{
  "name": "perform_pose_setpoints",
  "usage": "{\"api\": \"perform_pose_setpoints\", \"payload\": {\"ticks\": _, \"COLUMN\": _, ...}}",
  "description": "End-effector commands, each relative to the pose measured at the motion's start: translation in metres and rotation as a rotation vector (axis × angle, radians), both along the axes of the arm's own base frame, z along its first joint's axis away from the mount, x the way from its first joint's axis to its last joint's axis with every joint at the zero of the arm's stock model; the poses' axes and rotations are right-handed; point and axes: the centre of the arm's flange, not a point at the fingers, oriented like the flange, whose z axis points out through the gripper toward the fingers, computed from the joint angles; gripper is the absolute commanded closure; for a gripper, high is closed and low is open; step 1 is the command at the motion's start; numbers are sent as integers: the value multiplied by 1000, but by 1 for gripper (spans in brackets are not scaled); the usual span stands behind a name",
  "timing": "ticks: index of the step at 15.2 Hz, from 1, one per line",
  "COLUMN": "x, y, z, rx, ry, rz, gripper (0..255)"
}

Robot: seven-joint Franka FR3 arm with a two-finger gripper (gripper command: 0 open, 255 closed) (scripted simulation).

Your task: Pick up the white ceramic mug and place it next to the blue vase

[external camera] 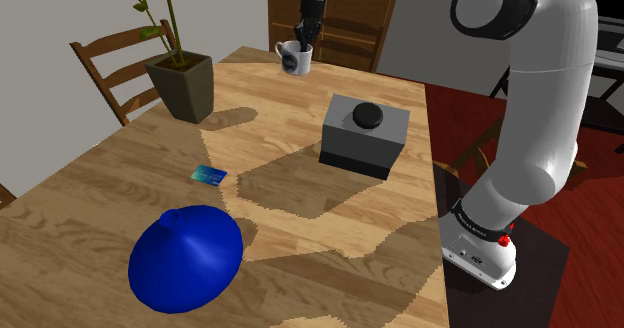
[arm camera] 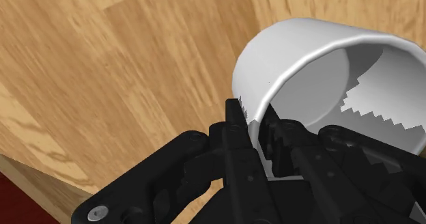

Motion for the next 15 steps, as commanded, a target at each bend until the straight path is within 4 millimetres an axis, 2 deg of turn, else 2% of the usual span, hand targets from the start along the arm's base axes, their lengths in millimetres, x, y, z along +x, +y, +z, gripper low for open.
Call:
{"api": "perform_pose_setpoints", "payload": {"ticks": 1, "x": 0, "y": 1, "z": 11, "rx": 0, "ry": 0, "rz": 0, "gripper": 255}}
{"api": "perform_pose_setpoints", "payload": {"ticks": 15, "x": 0, "y": 1, "z": 85, "rx": 0, "ry": 0, "rz": 0, "gripper": 255}}
